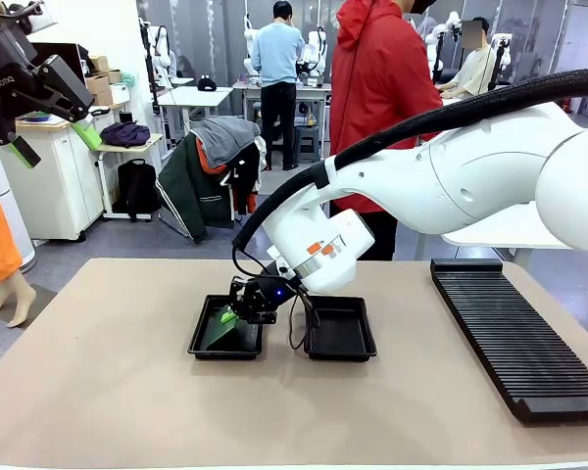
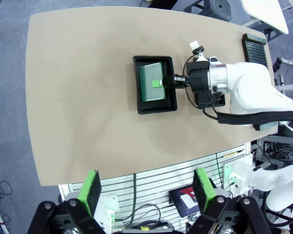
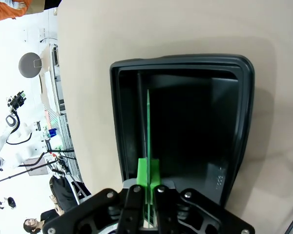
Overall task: Inspect and transfer BCBs to ESD trays.
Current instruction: Pick up the Blank PCB from the PCB Rack and place it in the left ESD tray.
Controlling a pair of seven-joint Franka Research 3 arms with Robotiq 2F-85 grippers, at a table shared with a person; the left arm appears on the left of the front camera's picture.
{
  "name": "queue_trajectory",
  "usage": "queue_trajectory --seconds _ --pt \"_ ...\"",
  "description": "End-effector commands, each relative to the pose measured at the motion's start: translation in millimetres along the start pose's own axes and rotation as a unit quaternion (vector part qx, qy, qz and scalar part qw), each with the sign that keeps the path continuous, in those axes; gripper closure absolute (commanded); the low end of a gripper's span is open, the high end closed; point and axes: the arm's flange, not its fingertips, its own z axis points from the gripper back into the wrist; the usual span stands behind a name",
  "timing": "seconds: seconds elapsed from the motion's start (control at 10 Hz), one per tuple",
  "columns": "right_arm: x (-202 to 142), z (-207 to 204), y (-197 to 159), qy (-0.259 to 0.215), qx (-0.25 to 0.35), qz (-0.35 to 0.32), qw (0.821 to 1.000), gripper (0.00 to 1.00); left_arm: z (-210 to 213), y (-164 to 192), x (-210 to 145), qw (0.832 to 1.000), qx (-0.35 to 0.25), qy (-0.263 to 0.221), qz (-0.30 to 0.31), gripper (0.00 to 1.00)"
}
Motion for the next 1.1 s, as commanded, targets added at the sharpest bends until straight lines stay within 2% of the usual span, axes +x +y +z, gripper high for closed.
queue_trajectory --seconds 0.0,0.1,0.2,0.3,0.4,0.5,0.6,0.7,0.8,0.9,1.0 --pt "0.1 0.1 -0.1 0.000 0.000 0.000 1.000 0.98 -1.0 1.2 -0.9 1.000 0.000 0.000 0.002 0.00" --pt "0.7 2.1 3.7 0.006 -0.009 -0.005 1.000 0.80 -1.0 1.2 -0.9 1.000 0.000 0.000 0.002 0.00" --pt "0.0 5.8 7.8 0.007 -0.022 -0.010 1.000 0.79 -1.0 1.2 -0.9 1.000 0.000 0.000 0.002 0.00" --pt "-1.0 10.1 12.8 0.010 -0.031 -0.010 0.999 0.60 -1.0 1.2 -0.9 1.000 0.000 0.000 0.002 0.00" --pt "-0.8 14.4 19.6 0.017 -0.044 -0.011 0.999 0.59 -1.0 1.2 -0.9 1.000 0.000 0.000 0.002 0.00" --pt "0.9 18.1 24.7 0.019 -0.063 -0.007 0.998 0.41 -1.0 1.2 -0.9 1.000 0.000 0.000 0.002 0.00" --pt "3.4 22.4 32.4 0.022 -0.080 -0.004 0.997 0.40 -1.0 1.2 -0.9 1.000 0.000 0.000 0.002 0.00" --pt "5.6 27.8 41.1 0.029 -0.096 0.003 0.995 0.22 -1.0 1.2 -0.9 1.000 0.000 0.000 0.002 0.00" --pt "7.7 36.8 52.2 0.041 -0.113 0.008 0.993 0.21 -1.0 1.2 -0.9 1.000 0.000 0.000 0.002 0.00" --pt "9.7 45.1 62.2 0.052 -0.143 0.009 0.988 0.03 -1.0 1.2 -0.9 1.000 0.000 0.000 0.002 0.00" --pt "11.8 54.8 74.6 0.060 -0.179 0.016 0.982 0.02 -1.0 1.2 -0.9 1.000 0.000 0.000 0.002 0.00"
